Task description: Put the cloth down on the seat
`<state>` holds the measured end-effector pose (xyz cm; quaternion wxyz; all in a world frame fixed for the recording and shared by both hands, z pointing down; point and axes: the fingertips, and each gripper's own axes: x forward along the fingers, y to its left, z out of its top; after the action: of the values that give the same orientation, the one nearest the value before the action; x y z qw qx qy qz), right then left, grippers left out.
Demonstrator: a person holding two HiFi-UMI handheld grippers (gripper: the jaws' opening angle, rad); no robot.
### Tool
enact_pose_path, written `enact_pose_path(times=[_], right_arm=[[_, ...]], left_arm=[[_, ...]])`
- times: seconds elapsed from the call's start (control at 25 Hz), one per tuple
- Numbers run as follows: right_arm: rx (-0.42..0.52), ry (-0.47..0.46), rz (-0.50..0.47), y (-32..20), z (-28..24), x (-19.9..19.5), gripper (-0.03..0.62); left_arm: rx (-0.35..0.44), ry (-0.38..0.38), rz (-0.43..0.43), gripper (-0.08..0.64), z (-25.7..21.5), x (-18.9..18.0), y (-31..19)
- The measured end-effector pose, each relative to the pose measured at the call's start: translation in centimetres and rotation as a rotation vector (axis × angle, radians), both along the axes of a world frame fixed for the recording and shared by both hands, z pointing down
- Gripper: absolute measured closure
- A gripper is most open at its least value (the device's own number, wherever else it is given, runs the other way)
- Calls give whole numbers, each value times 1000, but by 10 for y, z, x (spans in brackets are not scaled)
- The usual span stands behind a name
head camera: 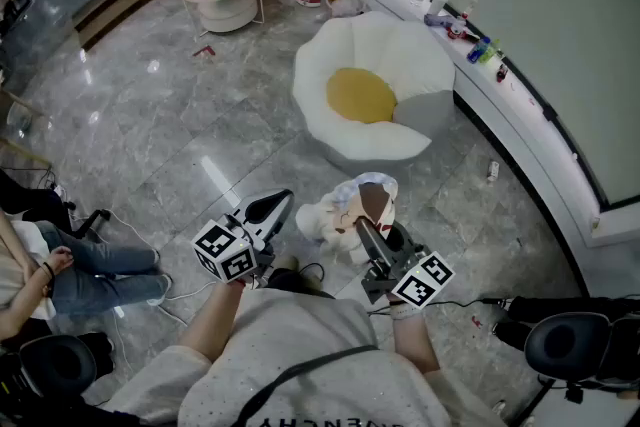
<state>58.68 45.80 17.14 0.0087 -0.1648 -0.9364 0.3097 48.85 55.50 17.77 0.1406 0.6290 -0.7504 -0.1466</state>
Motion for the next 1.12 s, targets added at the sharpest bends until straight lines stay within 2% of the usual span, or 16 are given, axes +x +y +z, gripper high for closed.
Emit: enact_pose_path(times=[0.64, 0.84, 0.96, 1.12], right_arm=[[1, -16, -13, 8, 6, 5, 505], [-4, -12, -8, -2, 9, -1, 505], [-11, -8, 0, -10, 13, -13, 505], [-8, 7, 10, -20, 20, -51, 505]], left_arm=[[-8, -16, -75, 546, 3, 6, 30], [-12, 9, -81, 546, 12, -1, 21], [-24, 8, -69, 546, 17, -18, 16], [-20, 16, -71, 546, 18, -69, 9]])
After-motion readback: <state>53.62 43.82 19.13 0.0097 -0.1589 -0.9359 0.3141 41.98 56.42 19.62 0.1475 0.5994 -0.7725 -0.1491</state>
